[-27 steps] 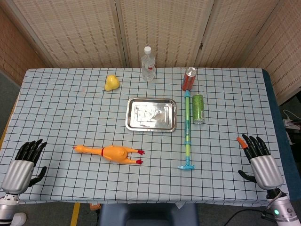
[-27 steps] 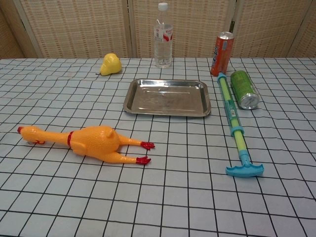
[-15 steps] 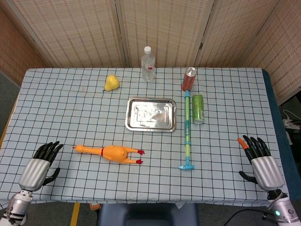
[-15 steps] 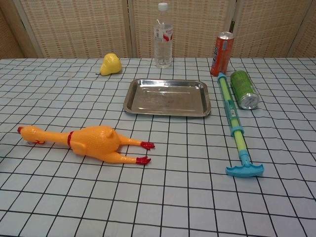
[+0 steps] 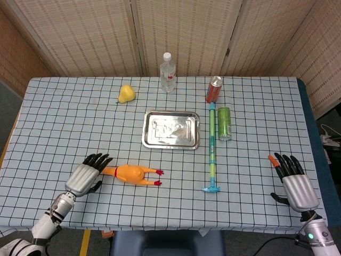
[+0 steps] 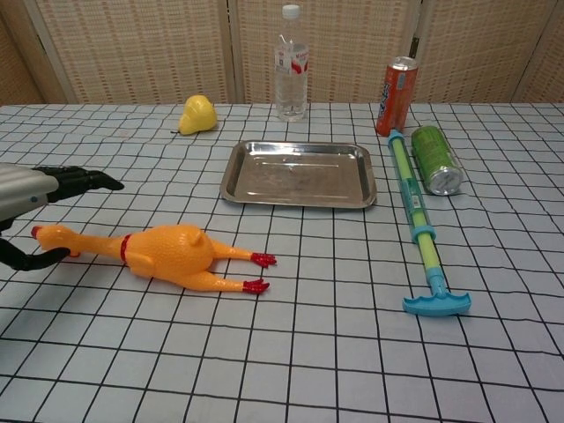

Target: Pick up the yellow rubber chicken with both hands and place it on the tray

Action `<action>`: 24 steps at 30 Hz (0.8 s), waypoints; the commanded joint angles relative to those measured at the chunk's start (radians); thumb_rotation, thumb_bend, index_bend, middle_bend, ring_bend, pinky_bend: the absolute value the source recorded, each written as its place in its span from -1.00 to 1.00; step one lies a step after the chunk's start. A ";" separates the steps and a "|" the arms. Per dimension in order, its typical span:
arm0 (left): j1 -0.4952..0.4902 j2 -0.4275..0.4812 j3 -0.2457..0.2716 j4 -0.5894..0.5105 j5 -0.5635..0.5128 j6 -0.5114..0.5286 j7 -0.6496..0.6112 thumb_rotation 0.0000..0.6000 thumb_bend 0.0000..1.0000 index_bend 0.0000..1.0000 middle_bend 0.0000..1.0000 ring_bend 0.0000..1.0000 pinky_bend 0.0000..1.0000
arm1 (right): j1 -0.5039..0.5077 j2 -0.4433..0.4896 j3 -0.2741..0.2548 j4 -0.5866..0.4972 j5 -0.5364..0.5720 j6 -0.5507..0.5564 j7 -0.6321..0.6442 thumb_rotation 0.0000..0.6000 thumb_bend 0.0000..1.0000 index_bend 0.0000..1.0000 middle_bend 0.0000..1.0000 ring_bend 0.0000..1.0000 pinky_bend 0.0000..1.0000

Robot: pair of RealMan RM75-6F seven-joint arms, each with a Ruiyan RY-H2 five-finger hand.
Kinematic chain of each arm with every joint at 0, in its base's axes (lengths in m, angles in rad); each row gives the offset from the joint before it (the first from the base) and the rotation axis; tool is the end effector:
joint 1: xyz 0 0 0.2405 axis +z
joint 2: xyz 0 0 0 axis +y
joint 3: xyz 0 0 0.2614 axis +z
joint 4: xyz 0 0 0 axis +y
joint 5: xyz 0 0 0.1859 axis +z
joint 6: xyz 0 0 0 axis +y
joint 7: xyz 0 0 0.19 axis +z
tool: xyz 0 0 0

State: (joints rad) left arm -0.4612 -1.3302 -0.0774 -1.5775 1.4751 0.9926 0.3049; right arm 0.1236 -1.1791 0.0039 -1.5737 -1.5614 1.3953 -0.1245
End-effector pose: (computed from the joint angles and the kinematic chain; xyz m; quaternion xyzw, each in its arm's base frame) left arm -0.2177 0.3095 0.0372 -0.7897 -0.3176 -0.3096 0.4239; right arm -0.3003 -0.2267 0.1389 0.6662 -0.3653 0.3404 0.5540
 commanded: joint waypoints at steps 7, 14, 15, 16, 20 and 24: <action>-0.080 -0.091 -0.003 0.081 -0.084 -0.100 0.078 1.00 -0.16 -1.00 -0.95 -1.00 -0.79 | 0.005 0.009 0.003 -0.003 0.016 -0.014 0.010 1.00 -0.87 -1.00 -1.00 -1.00 -1.00; -0.107 -0.136 0.007 0.162 -0.131 -0.124 0.125 1.00 -0.16 -1.00 -0.93 -1.00 -0.79 | 0.003 0.014 0.005 -0.002 0.023 -0.012 0.013 1.00 -0.87 -1.00 -1.00 -1.00 -1.00; -0.110 -0.139 0.008 0.170 -0.136 -0.129 0.123 1.00 -0.16 -1.00 -0.92 -1.00 -0.79 | 0.003 0.013 0.005 -0.002 0.025 -0.013 0.012 1.00 -0.87 -1.00 -1.00 -1.00 -1.00; -0.113 -0.143 0.010 0.179 -0.141 -0.134 0.120 1.00 -0.16 -1.00 -0.91 -1.00 -0.79 | 0.004 0.013 0.005 -0.001 0.026 -0.015 0.010 1.00 -0.87 -1.00 -1.00 -1.00 -1.00; -0.123 -0.153 0.018 0.207 -0.140 -0.141 0.095 1.00 -0.16 -0.80 -0.86 -0.97 -0.79 | 0.006 0.012 0.005 -0.001 0.031 -0.020 0.007 1.00 -0.87 -1.00 -1.00 -1.00 -1.00; -0.125 -0.166 0.025 0.229 -0.105 -0.110 0.043 1.00 -0.09 -0.40 -0.76 -0.90 -0.76 | 0.007 0.011 0.005 -0.001 0.034 -0.024 0.004 1.00 -0.87 -1.00 -1.00 -1.00 -1.00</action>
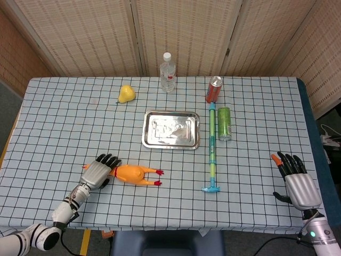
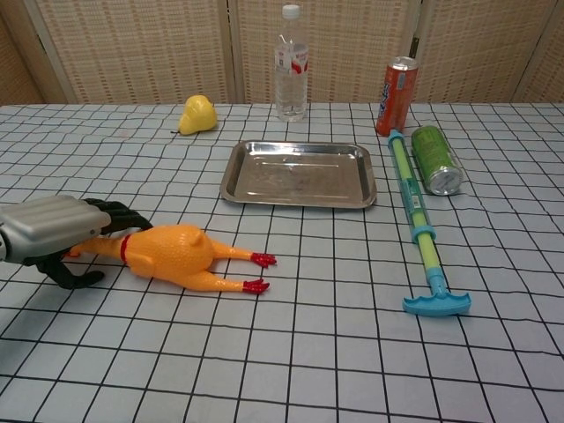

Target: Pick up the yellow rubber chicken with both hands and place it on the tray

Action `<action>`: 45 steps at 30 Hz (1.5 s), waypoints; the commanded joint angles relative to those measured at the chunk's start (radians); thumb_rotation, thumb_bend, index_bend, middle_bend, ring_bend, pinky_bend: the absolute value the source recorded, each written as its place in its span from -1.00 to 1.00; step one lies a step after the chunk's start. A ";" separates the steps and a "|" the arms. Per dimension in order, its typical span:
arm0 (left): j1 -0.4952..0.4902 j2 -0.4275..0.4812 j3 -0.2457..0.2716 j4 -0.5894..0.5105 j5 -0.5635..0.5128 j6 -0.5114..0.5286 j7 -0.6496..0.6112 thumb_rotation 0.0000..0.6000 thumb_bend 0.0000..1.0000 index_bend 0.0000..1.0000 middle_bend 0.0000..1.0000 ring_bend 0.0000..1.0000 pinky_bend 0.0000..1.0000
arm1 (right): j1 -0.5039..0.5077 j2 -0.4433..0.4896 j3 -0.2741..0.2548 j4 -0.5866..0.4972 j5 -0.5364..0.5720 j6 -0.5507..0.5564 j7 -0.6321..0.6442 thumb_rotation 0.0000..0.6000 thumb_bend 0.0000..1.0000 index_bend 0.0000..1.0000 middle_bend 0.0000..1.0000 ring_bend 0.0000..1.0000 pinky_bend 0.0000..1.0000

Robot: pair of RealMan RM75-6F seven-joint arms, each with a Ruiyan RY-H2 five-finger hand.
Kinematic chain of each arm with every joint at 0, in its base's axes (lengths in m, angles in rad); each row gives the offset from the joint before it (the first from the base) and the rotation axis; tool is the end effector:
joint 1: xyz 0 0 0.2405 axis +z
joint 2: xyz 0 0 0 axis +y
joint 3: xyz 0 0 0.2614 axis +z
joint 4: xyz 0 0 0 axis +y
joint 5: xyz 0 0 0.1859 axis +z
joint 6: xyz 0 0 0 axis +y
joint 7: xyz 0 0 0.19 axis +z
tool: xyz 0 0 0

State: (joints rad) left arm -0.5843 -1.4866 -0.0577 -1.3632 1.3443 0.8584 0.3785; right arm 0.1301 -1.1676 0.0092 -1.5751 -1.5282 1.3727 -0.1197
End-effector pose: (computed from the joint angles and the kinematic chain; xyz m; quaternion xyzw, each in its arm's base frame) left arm -0.2303 0.3405 -0.0167 -0.8212 -0.3043 -0.2383 0.4199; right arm -0.3066 -0.2299 0.1420 0.6618 -0.3748 0.3296 0.5594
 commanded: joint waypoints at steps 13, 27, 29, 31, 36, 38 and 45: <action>0.021 -0.029 0.031 0.060 0.157 0.180 -0.196 1.00 0.35 0.58 -0.32 -0.60 -0.55 | -0.003 0.005 -0.008 -0.008 -0.011 0.006 0.001 1.00 -0.87 -1.00 -1.00 -1.00 -1.00; 0.014 0.035 0.017 -0.084 0.142 0.180 -0.391 1.00 0.50 0.63 0.21 -0.07 -0.02 | 0.137 0.085 -0.052 -0.156 -0.167 -0.156 0.194 1.00 -0.87 -1.00 -1.00 -1.00 -1.00; 0.010 0.034 0.007 -0.100 0.126 0.172 -0.409 1.00 0.50 0.64 0.23 -0.05 0.01 | 0.175 0.091 -0.047 -0.193 -0.174 -0.199 0.221 1.00 -0.87 -1.00 -1.00 -1.00 -1.00; 0.006 0.034 -0.003 -0.120 0.109 0.165 -0.410 1.00 0.50 0.64 0.24 -0.05 0.03 | 0.211 0.085 -0.034 -0.230 -0.164 -0.242 0.253 1.00 -0.87 -1.00 -1.00 -1.00 -1.00; -0.007 0.029 -0.026 -0.180 0.053 0.141 -0.370 1.00 0.50 0.64 0.27 -0.02 0.07 | 0.305 0.046 0.004 -0.285 -0.092 -0.380 0.259 1.00 -0.87 -1.00 -1.00 -1.00 -1.00; -0.013 0.028 -0.034 -0.203 0.031 0.132 -0.342 1.00 0.49 0.64 0.28 -0.02 0.08 | 0.333 0.026 0.020 -0.292 -0.052 -0.424 0.229 1.00 -0.87 -1.00 -1.00 -1.00 -1.00; -0.036 0.014 -0.051 -0.290 -0.026 0.120 -0.230 1.00 0.48 0.64 0.29 -0.02 0.09 | 0.414 -0.041 0.076 -0.335 0.081 -0.512 0.103 1.00 -0.82 -1.00 -1.00 -1.00 -1.00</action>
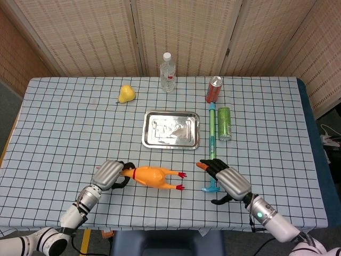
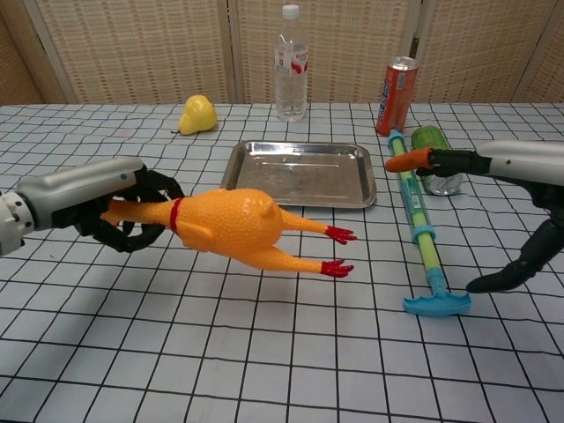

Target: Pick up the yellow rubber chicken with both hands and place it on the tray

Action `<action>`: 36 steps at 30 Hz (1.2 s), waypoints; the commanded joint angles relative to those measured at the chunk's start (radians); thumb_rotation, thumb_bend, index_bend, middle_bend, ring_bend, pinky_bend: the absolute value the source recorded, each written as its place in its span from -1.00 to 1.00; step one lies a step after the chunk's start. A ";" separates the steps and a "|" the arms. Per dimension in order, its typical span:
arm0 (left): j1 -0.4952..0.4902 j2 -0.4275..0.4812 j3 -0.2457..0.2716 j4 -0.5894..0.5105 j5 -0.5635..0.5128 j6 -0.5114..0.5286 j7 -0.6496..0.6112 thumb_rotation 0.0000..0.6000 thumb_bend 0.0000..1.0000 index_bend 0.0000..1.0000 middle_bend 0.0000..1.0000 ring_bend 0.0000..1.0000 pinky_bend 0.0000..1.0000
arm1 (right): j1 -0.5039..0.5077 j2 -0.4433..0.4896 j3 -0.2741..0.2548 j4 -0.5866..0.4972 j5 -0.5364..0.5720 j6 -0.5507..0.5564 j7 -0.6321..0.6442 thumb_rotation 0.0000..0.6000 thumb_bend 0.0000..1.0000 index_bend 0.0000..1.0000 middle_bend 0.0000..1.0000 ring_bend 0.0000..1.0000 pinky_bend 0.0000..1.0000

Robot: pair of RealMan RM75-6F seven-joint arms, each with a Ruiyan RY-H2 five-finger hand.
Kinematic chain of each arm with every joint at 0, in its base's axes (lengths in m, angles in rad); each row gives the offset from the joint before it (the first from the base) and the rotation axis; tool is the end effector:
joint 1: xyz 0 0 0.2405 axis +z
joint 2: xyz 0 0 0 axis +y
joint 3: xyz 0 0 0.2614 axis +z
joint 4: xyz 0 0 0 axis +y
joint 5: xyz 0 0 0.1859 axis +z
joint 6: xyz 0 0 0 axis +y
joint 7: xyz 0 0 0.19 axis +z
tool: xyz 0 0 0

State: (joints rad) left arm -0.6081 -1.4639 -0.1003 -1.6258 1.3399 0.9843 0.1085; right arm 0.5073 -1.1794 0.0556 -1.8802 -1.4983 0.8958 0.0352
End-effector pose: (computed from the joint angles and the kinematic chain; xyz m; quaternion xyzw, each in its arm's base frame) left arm -0.1496 0.3266 -0.0036 -0.7367 -0.4324 -0.4073 0.3232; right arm -0.1598 -0.2765 0.0455 0.7539 -0.4694 0.3747 0.2663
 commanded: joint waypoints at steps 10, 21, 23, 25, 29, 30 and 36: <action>-0.037 -0.056 -0.024 -0.086 -0.071 -0.006 0.121 1.00 0.47 0.64 0.29 -0.02 0.09 | 0.129 -0.066 0.082 -0.062 0.248 -0.124 -0.141 1.00 -0.75 -1.00 -1.00 -1.00 -0.90; -0.059 -0.146 -0.067 -0.090 -0.139 0.045 0.191 1.00 0.47 0.64 0.32 0.00 0.14 | 0.230 -0.076 0.130 -0.061 0.467 -0.230 -0.079 1.00 -0.63 -1.00 -1.00 -1.00 -0.70; -0.064 -0.151 -0.073 -0.090 -0.152 0.043 0.191 1.00 0.47 0.64 0.33 0.00 0.14 | 0.233 -0.076 0.130 -0.058 0.472 -0.237 -0.057 1.00 -0.63 -1.00 -1.00 -1.00 -0.64; -0.067 -0.158 -0.079 -0.089 -0.164 0.044 0.190 1.00 0.47 0.64 0.33 0.00 0.14 | 0.241 -0.072 0.133 -0.053 0.484 -0.261 -0.024 1.00 -0.62 -1.00 -1.00 -1.00 -0.59; -0.066 -0.181 -0.084 -0.080 -0.173 0.066 0.189 1.00 0.47 0.64 0.33 0.00 0.14 | 0.255 -0.066 0.149 -0.036 0.487 -0.329 0.065 1.00 -0.61 -0.99 -0.90 -0.90 -0.42; -0.067 -0.184 -0.085 -0.078 -0.174 0.068 0.191 1.00 0.47 0.64 0.33 0.00 0.15 | 0.256 -0.065 0.151 -0.034 0.482 -0.334 0.073 1.00 -0.60 -0.93 -0.82 -0.81 -0.32; -0.067 -0.182 -0.085 -0.083 -0.188 0.070 0.185 1.00 0.47 0.64 0.33 0.00 0.15 | 0.229 -0.078 0.143 -0.030 0.386 -0.253 0.069 1.00 -0.49 0.00 -0.13 -0.01 0.56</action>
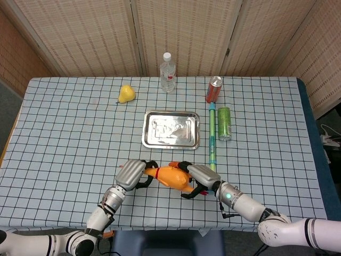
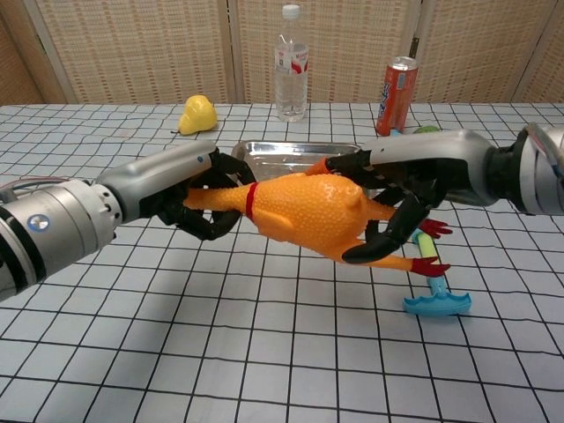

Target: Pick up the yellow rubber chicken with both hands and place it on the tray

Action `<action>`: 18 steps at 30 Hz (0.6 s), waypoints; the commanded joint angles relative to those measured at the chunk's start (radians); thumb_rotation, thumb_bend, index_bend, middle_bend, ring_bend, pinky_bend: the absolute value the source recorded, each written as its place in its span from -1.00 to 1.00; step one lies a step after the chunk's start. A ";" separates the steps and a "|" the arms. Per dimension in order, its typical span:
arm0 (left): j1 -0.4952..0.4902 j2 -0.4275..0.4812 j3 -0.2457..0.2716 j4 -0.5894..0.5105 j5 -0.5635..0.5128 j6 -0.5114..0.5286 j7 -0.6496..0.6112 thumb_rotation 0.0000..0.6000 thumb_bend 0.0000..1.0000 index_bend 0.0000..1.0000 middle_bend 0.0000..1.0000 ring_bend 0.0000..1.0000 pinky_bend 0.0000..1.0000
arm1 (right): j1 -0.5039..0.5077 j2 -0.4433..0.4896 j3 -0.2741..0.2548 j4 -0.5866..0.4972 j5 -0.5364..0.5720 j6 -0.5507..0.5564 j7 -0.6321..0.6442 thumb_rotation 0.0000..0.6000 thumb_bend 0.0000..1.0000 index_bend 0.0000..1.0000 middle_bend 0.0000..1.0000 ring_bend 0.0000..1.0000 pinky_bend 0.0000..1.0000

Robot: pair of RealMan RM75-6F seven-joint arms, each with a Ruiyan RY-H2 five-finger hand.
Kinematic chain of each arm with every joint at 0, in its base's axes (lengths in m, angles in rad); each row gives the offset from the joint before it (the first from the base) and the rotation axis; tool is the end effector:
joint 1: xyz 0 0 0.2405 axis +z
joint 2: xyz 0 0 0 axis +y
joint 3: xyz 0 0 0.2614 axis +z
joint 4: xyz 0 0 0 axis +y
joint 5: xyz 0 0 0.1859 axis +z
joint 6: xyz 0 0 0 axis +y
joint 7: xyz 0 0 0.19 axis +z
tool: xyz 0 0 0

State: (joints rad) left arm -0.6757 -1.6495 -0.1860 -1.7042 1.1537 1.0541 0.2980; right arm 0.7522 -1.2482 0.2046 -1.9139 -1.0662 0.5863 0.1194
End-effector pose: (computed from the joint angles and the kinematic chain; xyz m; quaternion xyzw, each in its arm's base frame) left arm -0.0845 0.3258 -0.0349 -0.6978 -0.4623 -0.4548 0.3042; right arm -0.0981 -0.3101 0.0027 0.7083 -0.6017 0.3353 0.1541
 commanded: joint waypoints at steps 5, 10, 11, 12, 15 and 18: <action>0.001 0.007 0.003 -0.014 -0.001 0.005 -0.006 1.00 0.47 0.64 0.33 0.00 0.16 | -0.045 -0.052 -0.023 0.001 -0.083 0.175 -0.066 1.00 -0.32 0.67 0.37 0.52 1.00; 0.000 0.015 0.003 -0.023 -0.002 0.011 -0.003 1.00 0.47 0.64 0.34 0.00 0.16 | -0.052 -0.072 -0.033 -0.005 -0.081 0.227 -0.102 1.00 -0.19 0.91 0.58 0.77 1.00; 0.001 0.017 0.002 -0.025 -0.002 0.013 -0.003 1.00 0.47 0.64 0.34 0.00 0.16 | -0.051 -0.070 -0.036 -0.005 -0.082 0.227 -0.108 1.00 -0.17 0.92 0.59 0.78 1.00; 0.001 0.019 0.002 -0.026 -0.002 0.015 -0.003 1.00 0.47 0.64 0.34 0.00 0.16 | -0.050 -0.067 -0.041 -0.007 -0.083 0.225 -0.112 1.00 -0.15 0.93 0.59 0.80 1.00; 0.000 0.022 0.000 -0.029 -0.005 0.015 -0.004 1.00 0.47 0.64 0.33 0.01 0.16 | -0.046 -0.059 -0.048 -0.013 -0.079 0.219 -0.115 1.00 -0.03 0.95 0.60 0.86 1.00; -0.002 0.022 0.000 -0.028 -0.008 0.017 0.002 1.00 0.47 0.64 0.33 0.01 0.16 | -0.045 -0.055 -0.049 -0.019 -0.071 0.218 -0.110 1.00 -0.02 0.95 0.60 0.88 1.00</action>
State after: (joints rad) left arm -0.6776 -1.6272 -0.1862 -1.7321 1.1466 1.0710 0.2990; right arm 0.7063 -1.3066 0.1561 -1.9294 -1.1416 0.8061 0.0057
